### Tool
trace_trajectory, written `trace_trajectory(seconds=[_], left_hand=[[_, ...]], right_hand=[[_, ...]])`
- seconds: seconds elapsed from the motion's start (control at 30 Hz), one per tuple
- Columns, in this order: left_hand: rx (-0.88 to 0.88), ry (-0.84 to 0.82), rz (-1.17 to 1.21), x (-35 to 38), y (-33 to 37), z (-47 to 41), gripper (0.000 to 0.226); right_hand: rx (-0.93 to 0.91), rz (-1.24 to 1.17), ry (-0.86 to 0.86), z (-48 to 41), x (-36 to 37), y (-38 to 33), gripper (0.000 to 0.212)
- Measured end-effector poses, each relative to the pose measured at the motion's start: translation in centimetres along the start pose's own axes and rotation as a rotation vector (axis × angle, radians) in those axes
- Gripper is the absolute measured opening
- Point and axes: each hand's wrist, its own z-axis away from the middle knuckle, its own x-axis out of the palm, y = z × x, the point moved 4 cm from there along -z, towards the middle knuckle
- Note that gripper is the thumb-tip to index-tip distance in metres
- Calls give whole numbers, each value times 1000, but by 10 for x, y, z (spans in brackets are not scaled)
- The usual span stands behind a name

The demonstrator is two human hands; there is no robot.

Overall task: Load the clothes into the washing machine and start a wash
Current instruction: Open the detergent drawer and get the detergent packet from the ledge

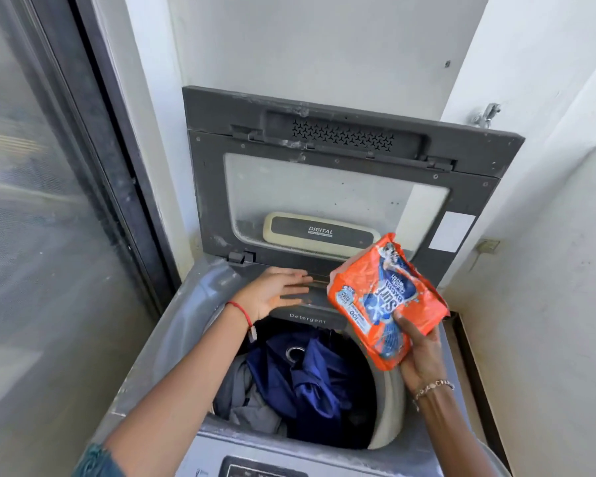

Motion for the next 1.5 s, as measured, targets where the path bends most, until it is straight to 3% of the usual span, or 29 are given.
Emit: trace_trajectory(seconds=[0.1,0.2,0.3,0.73,1.5], left_hand=[[-29,168,-22,-23,-17,-4,28],[-55,224,-20,-38,-33,-6,30],[-76,237,-2,-42,-43,-8,30],[-101,188,30,-32,-56,-20,36],[-125,194,76,-35,-55,-25,31]], right_hand=[[-112,16,74,-5,2,-6,46],[-143,35,151,-11,4,-5,51],[-150,89,201,-17,5,0,60],[-289,520,231,-40,35,18,55],[-448,1205,-199,-62,95,6,59]])
